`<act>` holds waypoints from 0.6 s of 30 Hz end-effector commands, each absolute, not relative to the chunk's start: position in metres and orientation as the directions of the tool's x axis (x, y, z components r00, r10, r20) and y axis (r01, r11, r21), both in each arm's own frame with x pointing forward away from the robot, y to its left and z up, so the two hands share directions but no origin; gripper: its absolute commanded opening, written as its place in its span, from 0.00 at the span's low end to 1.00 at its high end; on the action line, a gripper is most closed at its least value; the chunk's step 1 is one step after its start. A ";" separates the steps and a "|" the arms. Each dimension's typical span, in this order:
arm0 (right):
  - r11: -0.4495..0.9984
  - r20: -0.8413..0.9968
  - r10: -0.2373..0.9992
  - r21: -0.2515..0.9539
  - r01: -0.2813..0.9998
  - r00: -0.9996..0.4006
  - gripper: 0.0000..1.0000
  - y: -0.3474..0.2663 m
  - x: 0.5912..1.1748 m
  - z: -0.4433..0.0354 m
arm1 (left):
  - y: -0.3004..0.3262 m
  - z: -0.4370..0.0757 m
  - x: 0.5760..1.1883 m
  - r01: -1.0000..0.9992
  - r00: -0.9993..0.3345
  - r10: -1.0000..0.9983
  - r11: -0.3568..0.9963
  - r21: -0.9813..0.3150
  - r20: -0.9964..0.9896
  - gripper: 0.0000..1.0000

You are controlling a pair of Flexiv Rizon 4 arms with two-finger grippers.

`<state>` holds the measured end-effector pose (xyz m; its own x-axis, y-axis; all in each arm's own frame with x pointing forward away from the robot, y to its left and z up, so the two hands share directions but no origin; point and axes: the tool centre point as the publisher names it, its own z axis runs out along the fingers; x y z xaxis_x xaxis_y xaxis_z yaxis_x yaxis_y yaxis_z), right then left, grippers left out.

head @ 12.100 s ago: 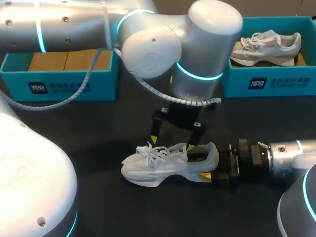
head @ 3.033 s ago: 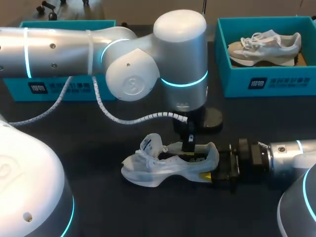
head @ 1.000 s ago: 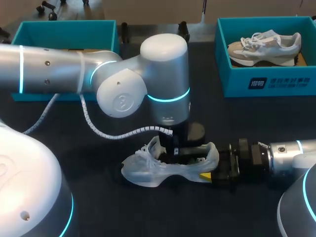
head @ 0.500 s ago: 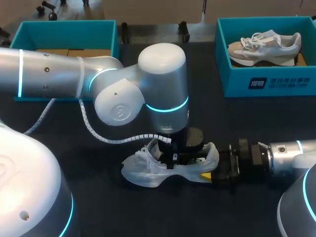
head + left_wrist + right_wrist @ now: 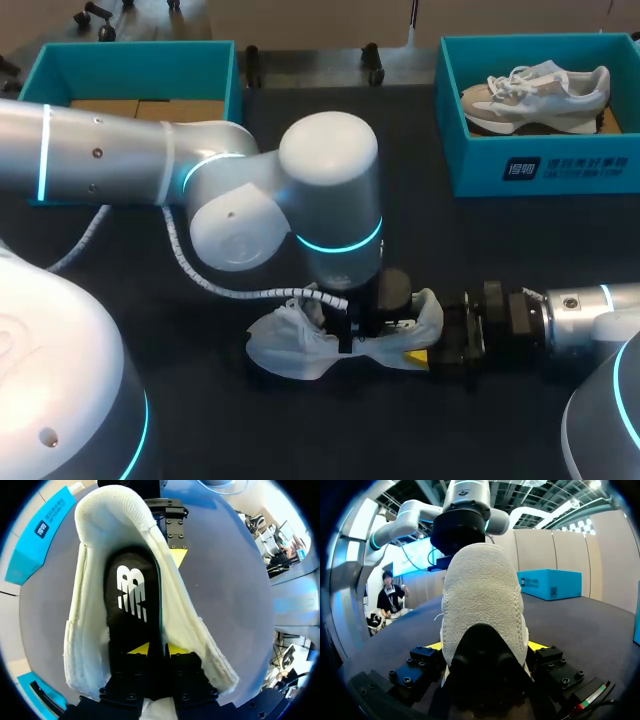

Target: Take the shoe out of the shoebox, open the shoe tongue, remove and reinsert the insole, then place the shoe into the shoebox

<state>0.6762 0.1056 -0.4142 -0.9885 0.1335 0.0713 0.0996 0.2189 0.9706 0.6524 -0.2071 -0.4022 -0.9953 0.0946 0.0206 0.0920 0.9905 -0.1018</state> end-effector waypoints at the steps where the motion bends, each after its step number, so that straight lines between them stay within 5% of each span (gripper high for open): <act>1: 0.222 0.072 0.137 0.970 0.102 -0.988 0.00 0.107 0.677 -0.413 | -0.208 -0.408 0.649 0.089 -0.996 0.089 0.991 -0.097 -0.008 0.23; 18: 0.222 0.072 0.137 0.970 0.102 -0.988 0.00 0.107 0.677 -0.413 | -0.209 -0.414 0.668 0.020 -0.993 0.009 0.996 -0.091 -0.121 0.25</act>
